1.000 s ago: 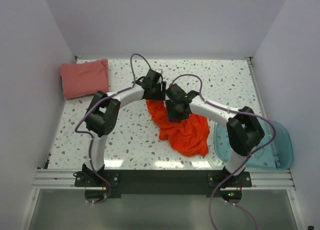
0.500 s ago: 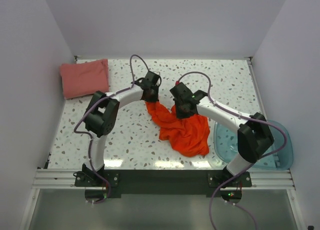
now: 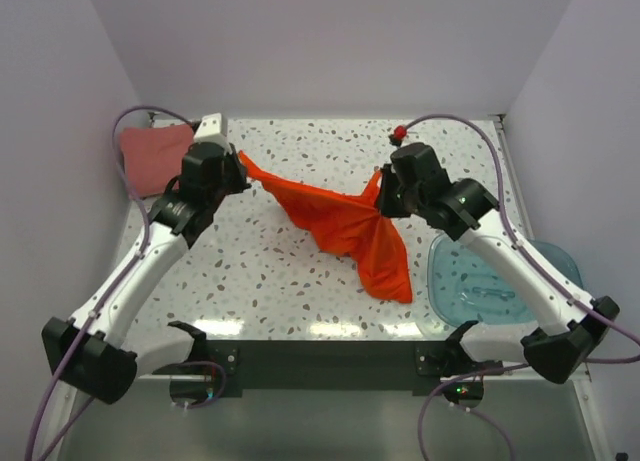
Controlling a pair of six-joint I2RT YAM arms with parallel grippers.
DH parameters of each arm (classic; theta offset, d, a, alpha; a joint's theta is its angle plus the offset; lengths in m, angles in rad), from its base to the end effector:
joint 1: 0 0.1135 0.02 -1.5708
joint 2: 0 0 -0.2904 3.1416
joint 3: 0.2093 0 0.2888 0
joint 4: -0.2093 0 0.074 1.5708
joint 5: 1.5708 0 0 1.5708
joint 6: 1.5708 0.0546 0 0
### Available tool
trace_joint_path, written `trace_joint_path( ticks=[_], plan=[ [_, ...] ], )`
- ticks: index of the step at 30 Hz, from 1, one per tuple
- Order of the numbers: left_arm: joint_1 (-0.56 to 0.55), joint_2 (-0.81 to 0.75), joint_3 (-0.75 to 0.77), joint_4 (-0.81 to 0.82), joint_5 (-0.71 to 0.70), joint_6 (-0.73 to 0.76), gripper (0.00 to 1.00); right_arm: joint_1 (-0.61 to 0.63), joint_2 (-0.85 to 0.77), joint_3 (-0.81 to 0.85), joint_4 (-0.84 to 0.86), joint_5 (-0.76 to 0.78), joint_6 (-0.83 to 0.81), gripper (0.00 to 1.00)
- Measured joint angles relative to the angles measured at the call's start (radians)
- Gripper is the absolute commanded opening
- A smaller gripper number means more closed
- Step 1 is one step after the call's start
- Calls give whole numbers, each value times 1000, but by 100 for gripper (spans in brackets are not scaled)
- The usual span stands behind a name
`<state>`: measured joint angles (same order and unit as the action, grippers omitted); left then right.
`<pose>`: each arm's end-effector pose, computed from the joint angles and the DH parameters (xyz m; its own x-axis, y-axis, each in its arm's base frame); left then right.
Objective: Fold and stack the t-shirts
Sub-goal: Flatten the tshirt out
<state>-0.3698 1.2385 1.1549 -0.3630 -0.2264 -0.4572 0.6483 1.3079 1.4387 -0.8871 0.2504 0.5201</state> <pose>0.3089 -0.1066 0.3693 -0.4335 -0.2933 -0.8521 -0.0311 0.9499 -0.3111 0.2546 0.1759 0.4032 -0.6940 0.0783 -0.7157 -0.1111 0.9705 0.2139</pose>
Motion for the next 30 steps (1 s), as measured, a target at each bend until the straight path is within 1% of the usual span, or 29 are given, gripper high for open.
trace_joint_path(
  ticks=[1, 3, 4, 6, 7, 9, 12, 15, 18, 22, 26, 30],
  plan=[
    [-4, -53, -44, -1, -11, -4, 0, 3, -29, -31, 10, -27, 4, 25],
    [-5, -127, -142, -11, -46, -7, 0, 22, -66, -122, 3, -71, 8, 36],
    [0, -142, -180, -26, -69, -11, 0, 35, -78, -185, -4, -95, 14, 46],
    [16, -153, -278, -64, -116, -24, 0, 72, -77, -299, -37, -123, 29, 53],
    [20, -152, -325, -92, -133, -31, 0, 91, -73, -356, -55, -142, 42, 59],
    [21, -160, -398, -142, -150, -41, 0, 118, -74, -418, -100, -157, 66, 63],
    [21, -178, -448, -199, -163, -49, 0, 118, -89, -418, -119, -140, 87, 65],
    [21, -193, -448, -203, -172, -50, 0, 105, -54, -342, -109, -129, 90, 64],
    [21, -205, -448, -203, -172, -51, 0, 98, 35, -251, -34, -129, 90, 64],
    [21, -215, -448, -204, -171, -58, 0, 90, 164, -195, 60, -129, 90, 62],
    [21, -226, -448, -204, -169, -63, 0, 61, 286, -169, 92, -129, 91, 61],
    [21, -237, -448, -204, -163, -75, 0, 34, 322, -177, 93, -126, 101, 61]
  ],
)
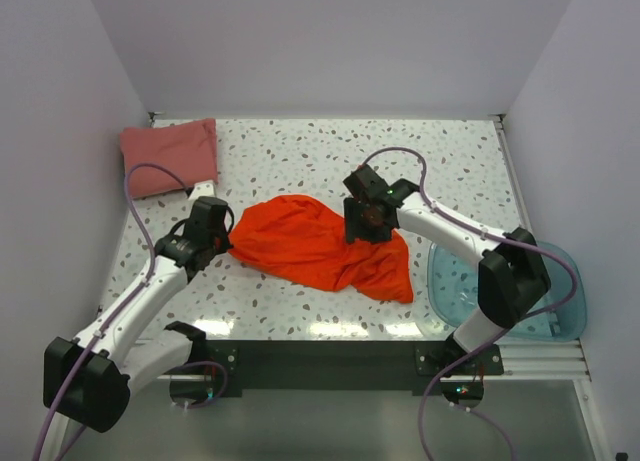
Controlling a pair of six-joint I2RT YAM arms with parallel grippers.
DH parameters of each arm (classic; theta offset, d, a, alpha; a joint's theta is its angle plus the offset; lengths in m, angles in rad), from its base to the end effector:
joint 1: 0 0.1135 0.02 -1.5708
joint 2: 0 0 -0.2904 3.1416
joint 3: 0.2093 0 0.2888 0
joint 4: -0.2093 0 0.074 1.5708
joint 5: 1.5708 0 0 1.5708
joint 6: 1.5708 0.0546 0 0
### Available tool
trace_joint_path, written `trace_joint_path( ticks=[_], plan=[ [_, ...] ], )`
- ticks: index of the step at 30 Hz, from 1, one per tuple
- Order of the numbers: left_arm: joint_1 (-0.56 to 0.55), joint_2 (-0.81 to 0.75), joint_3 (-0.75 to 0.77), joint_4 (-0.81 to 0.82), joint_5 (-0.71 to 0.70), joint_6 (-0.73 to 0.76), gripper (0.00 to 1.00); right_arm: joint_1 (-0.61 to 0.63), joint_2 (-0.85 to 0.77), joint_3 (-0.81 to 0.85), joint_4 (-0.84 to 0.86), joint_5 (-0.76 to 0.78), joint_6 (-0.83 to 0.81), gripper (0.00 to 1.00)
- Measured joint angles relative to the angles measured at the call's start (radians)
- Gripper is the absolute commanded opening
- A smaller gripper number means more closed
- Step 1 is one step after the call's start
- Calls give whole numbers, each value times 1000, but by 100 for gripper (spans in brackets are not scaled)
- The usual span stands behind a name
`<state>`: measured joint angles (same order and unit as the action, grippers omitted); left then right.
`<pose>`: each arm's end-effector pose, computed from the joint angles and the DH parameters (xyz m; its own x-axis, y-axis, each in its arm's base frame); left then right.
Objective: Fold and stack the t-shirts
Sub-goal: Flatten the tshirt out
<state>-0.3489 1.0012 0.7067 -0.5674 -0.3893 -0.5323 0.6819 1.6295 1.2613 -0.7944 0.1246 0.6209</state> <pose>0.2253 -0.0599 0.2390 -0.6573 -0.2605 -0.7071 -0.2896 0.9536 -0.0821 0.2939 0.2299 0.2401 -0.9211 -0.0042 -0.3892 -0.0629 0.9884 0.1382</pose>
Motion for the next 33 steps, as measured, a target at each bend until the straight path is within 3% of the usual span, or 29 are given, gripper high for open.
trace_joint_path(
  ticks=[17, 22, 23, 24, 26, 33],
  plan=[
    [0, 25, 0, 3, 27, -6, 0, -48, -10, -166, 109, -69, 52, 57],
    [0, 26, 0, 3, 27, -6, 0, -48, 48, -166, 134, -85, 54, 47],
    [0, 26, 0, 3, 27, -6, 0, -48, 53, -166, 134, -85, 53, 43],
    [0, 25, 0, 3, 27, -6, 0, -48, 56, -166, 132, -85, 54, 32],
    [0, 25, 0, 3, 27, -6, 0, -48, 55, -161, 126, -81, 55, 24],
    [0, 35, 0, 5, 27, -6, 0, -48, 29, -90, 55, -32, 55, 22]
  ],
)
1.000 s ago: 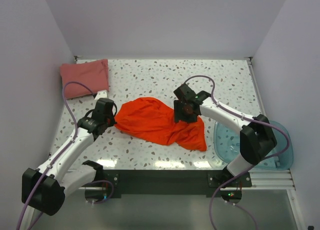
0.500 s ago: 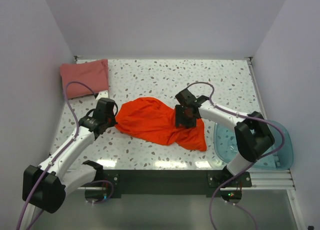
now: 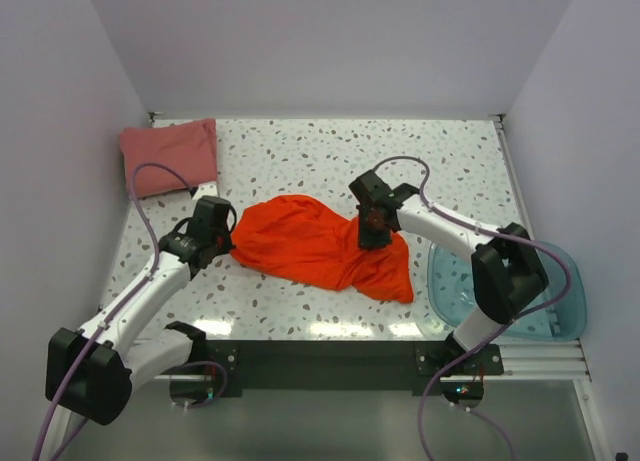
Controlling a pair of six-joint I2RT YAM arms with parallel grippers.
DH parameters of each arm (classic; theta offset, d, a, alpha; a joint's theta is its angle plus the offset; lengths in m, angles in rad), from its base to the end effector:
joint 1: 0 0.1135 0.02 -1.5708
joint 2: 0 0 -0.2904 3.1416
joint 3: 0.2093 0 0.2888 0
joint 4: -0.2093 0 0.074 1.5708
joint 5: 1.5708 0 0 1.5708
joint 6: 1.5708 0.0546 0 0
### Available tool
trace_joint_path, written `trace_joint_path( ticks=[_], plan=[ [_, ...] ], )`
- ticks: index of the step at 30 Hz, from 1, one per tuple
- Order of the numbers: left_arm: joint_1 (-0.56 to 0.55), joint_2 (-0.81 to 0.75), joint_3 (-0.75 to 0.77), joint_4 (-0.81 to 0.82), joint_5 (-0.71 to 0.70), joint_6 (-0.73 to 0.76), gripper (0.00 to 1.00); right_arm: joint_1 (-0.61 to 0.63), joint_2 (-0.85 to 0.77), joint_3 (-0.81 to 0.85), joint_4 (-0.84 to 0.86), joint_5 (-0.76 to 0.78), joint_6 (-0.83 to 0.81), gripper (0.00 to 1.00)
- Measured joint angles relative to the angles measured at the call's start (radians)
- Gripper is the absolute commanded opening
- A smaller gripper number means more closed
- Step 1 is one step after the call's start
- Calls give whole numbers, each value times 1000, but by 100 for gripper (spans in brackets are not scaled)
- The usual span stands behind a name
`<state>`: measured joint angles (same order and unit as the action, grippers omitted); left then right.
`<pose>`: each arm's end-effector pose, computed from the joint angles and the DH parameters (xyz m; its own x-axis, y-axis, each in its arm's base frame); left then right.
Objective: Fold and stack the t-shirts
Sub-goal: Flatten the tshirt out
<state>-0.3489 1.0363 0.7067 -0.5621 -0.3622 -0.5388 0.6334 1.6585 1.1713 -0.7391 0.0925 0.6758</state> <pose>0.2296 -0.0630 0.2314 -0.6844 -0.2616 -0.6806 -0.2803 0.9561 -0.0856 0.2984 0.2129 0.2027 -0.9448 0.0789 -0.3179 0.0344 0.9891 0.1434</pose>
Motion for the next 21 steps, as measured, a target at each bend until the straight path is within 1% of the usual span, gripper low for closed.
trace_joint_path(
  ticks=[5, 7, 8, 9, 12, 15, 19, 21],
  plan=[
    [0, 16, 3, 2, -1, 1, 0, -10, -64, 18, -60, 31, -3, 18],
    [0, 18, 11, 3, -5, 5, 0, -21, -96, 19, -85, 51, -6, 14],
    [0, 19, 19, 4, -9, 8, 0, -28, -111, 22, -100, 56, -8, 6],
    [0, 20, 27, 5, -12, 12, 0, -40, -126, 24, -114, 64, -14, 0],
    [0, 35, 69, 10, -20, 33, 0, -84, -172, 35, -146, 76, -27, 0],
    [0, 52, 105, 32, -21, 55, 0, -129, -209, 80, -183, 92, -50, 0],
    [0, 71, 157, 38, -25, 94, 0, -166, -218, 208, -225, 114, -90, 0],
    [0, 88, 212, 38, -28, 125, 0, -184, -212, 309, -255, 127, -120, 0]
  ],
)
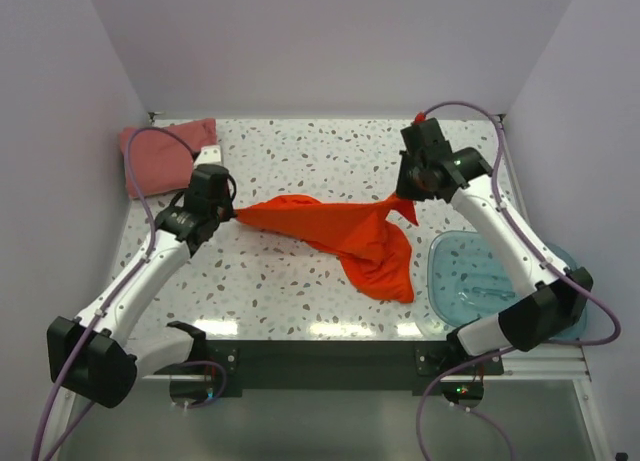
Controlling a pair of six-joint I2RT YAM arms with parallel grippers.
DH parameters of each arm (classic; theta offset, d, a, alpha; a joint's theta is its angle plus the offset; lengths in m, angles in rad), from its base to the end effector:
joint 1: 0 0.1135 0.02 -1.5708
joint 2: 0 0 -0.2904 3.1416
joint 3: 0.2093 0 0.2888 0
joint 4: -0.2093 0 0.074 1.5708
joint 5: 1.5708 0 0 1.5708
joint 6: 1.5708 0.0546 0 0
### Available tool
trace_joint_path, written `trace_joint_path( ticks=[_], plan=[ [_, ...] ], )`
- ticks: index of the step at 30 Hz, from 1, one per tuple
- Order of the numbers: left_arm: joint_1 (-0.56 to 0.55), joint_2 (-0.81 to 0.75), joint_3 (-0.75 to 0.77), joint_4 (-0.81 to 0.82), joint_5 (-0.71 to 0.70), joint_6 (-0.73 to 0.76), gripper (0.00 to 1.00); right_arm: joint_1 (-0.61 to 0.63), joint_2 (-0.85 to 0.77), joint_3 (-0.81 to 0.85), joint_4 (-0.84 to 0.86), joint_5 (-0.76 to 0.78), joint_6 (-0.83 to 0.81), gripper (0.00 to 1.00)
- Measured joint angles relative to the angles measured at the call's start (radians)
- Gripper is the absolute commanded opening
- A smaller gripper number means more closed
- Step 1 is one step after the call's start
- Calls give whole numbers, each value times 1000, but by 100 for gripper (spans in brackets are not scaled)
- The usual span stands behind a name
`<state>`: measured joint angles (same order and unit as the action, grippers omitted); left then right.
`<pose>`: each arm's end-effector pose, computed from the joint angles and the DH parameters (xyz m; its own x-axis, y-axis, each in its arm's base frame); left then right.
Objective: Fold and stack the t-shirts
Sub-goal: Flatten the tshirt out
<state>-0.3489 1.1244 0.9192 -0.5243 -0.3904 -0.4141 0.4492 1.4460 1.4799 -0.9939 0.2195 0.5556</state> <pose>0.2667 -0.0749 0.2937 -0.5933 -0.1801 -0.7846 -0.2067 0.9761 -0.0678 0.3089 0.1357 0.3669 -0.7911 0.1901 -0.5813 0.1247 0.9806 0.1510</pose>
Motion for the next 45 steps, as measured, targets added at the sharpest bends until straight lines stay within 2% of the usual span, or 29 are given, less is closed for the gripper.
trace_joint_path(
  ticks=[4, 10, 13, 17, 23, 29, 33, 38, 45],
  plan=[
    [0, 47, 182, 19, 0, 82, 0, -35, 50, 274, -60, 31, -69, 0],
    [0, 159, 575, 49, 5, 224, 0, -42, 216, 853, -141, 80, -204, 0],
    [0, 191, 739, 68, 27, 293, 0, -42, 218, 943, -130, 84, -257, 0],
    [0, 193, 861, 77, 91, 374, 0, -42, 108, 841, -46, 84, -339, 0],
    [-1, 116, 855, 75, 159, 431, 0, -40, -145, 578, 121, 58, -448, 0],
    [-8, -54, 825, 93, 230, 433, 0, -36, -303, 555, 237, -39, -494, 0],
    [-8, -148, 817, 113, 273, 418, 0, -35, -350, 555, 288, -108, -495, 0],
    [-8, -191, 787, 148, 278, 409, 0, -35, -352, 558, 335, -146, -496, 0],
    [-7, -101, 754, 141, 247, 410, 0, -36, -291, 521, 373, -119, -512, 0]
  ],
)
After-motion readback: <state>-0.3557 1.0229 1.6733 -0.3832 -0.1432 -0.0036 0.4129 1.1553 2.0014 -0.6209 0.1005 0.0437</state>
